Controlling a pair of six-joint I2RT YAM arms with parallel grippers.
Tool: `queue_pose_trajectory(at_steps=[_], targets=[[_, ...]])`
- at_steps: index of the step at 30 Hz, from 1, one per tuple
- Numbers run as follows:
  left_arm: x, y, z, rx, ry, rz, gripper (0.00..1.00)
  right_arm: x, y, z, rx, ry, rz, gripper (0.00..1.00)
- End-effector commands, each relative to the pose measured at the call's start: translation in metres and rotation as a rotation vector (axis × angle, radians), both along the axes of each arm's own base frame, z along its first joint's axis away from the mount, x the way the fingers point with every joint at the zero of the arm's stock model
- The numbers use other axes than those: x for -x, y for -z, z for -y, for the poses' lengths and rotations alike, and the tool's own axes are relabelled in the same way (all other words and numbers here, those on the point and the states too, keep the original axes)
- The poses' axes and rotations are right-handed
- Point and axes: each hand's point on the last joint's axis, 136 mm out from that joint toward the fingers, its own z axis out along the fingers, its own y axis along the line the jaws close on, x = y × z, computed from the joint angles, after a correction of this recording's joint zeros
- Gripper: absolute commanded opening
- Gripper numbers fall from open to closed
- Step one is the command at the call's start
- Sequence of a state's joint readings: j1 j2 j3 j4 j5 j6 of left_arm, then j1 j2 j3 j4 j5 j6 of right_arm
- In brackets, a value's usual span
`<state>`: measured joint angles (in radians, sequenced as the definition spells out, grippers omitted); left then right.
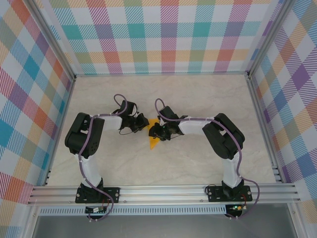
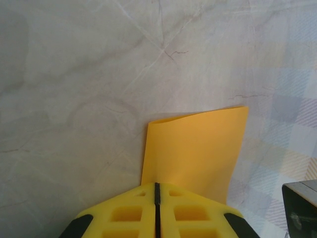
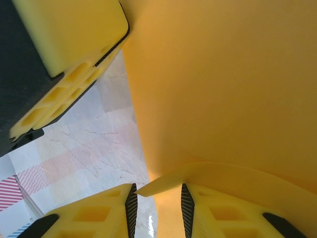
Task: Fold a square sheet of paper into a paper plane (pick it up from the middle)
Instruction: Third fold the triangle at the center of the table.
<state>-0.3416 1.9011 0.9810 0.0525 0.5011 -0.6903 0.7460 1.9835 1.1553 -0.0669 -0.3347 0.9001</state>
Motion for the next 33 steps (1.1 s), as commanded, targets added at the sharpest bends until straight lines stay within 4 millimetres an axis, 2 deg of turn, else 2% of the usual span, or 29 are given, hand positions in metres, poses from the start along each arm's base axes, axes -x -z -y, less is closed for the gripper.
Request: queue_pose_trajectory(at_steps=[1,8,24,33], targets=[[0.011,0.014,0.004,-0.026,0.032,-0.047,0.09,-0.001,0.0,0.001,-0.007,-0.021,0.023,0.32],[0.014,0.016,0.004,-0.028,0.033,-0.055,0.09,-0.003,0.0,0.0,-0.012,-0.024,0.031,0.33],[0.016,0.019,0.005,-0.029,0.038,-0.062,0.09,-0.006,0.006,0.0,-0.011,-0.036,0.033,0.25],[0.015,0.011,0.007,-0.017,0.045,-0.051,0.09,-0.005,0.013,-0.001,-0.007,-0.042,0.013,0.11]])
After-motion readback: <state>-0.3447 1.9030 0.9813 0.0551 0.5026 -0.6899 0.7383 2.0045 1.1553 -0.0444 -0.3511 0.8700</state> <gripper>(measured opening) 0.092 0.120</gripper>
